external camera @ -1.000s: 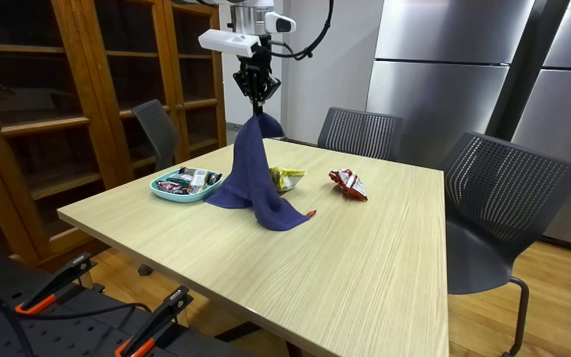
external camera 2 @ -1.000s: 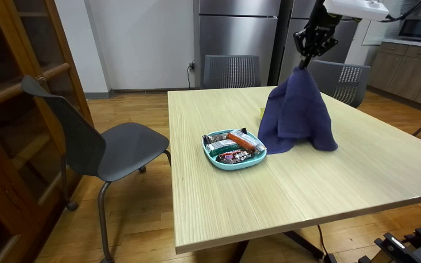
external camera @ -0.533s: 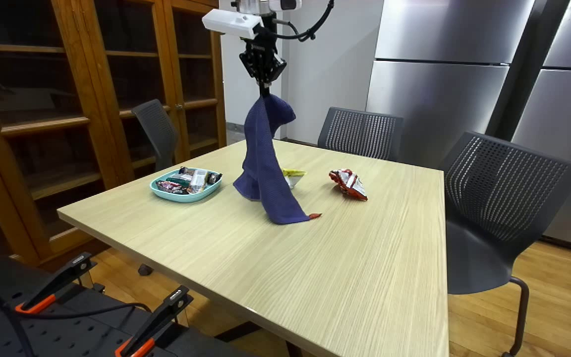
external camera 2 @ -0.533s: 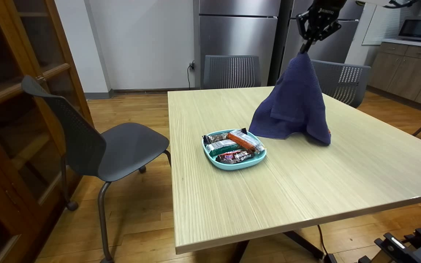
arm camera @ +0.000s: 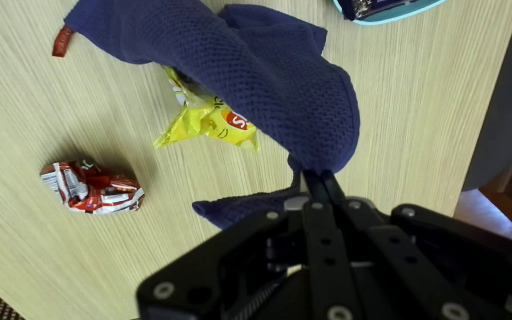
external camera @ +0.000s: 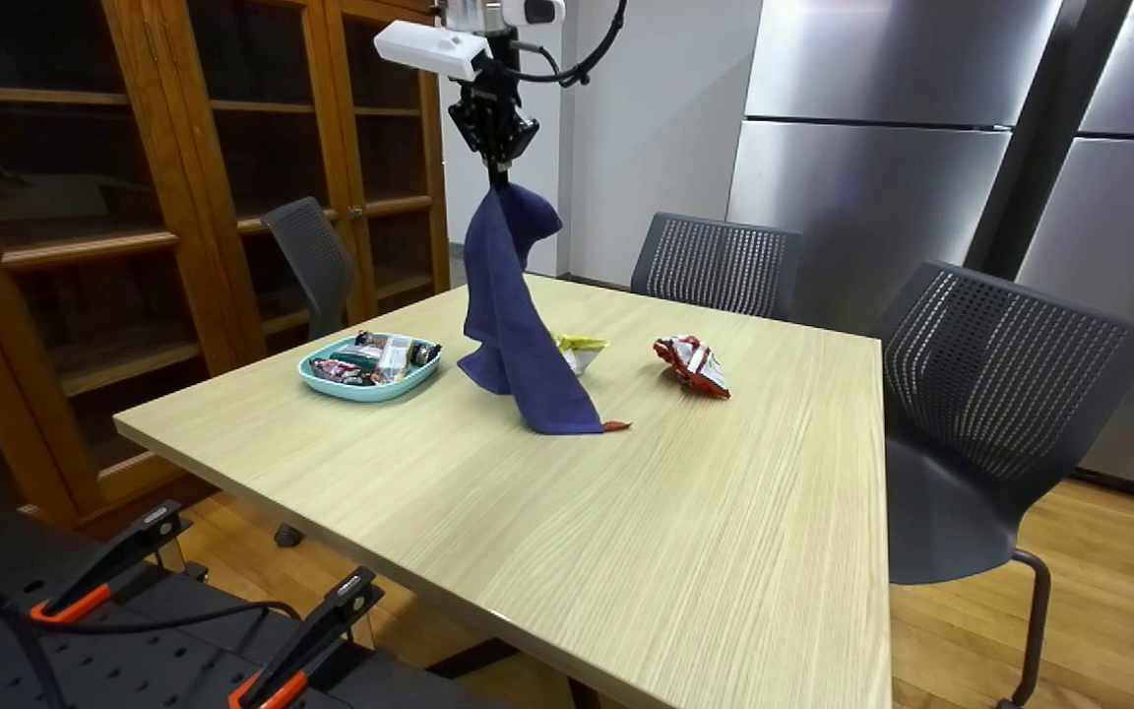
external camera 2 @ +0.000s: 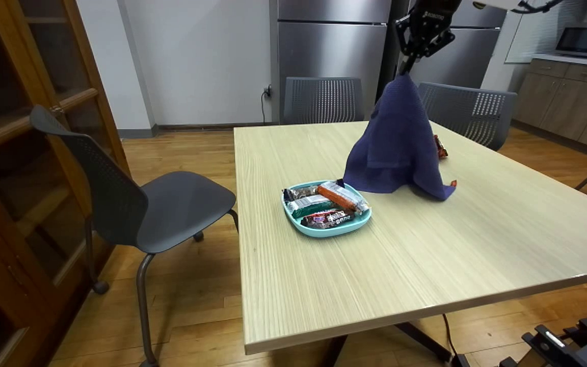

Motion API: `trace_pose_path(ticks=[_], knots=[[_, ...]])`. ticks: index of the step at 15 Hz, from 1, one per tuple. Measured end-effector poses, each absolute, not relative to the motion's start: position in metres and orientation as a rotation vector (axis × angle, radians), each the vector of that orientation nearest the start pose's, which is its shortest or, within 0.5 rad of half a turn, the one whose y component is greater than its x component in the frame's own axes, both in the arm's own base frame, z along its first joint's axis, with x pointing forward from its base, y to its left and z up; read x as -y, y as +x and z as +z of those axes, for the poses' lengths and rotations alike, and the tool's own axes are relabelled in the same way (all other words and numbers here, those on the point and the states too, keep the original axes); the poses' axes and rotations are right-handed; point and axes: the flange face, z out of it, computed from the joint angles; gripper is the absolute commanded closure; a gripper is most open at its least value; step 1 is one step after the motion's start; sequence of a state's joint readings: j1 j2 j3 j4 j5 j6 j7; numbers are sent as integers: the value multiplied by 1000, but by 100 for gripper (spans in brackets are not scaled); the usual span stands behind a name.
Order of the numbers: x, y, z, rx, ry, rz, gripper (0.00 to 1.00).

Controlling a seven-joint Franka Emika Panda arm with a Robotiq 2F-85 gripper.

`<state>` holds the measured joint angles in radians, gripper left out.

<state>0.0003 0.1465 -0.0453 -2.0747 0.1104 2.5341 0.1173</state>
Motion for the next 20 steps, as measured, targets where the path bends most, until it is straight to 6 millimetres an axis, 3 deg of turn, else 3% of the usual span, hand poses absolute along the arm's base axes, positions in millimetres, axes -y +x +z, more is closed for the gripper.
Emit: trace_pose_path(ticks=[8,12,20], knots=[[-9,618,358,-452,-3000,-400,100],[-21,622,363,-489,-3008,-422,100],[-67,619,381,-413,-3035,-482,100]])
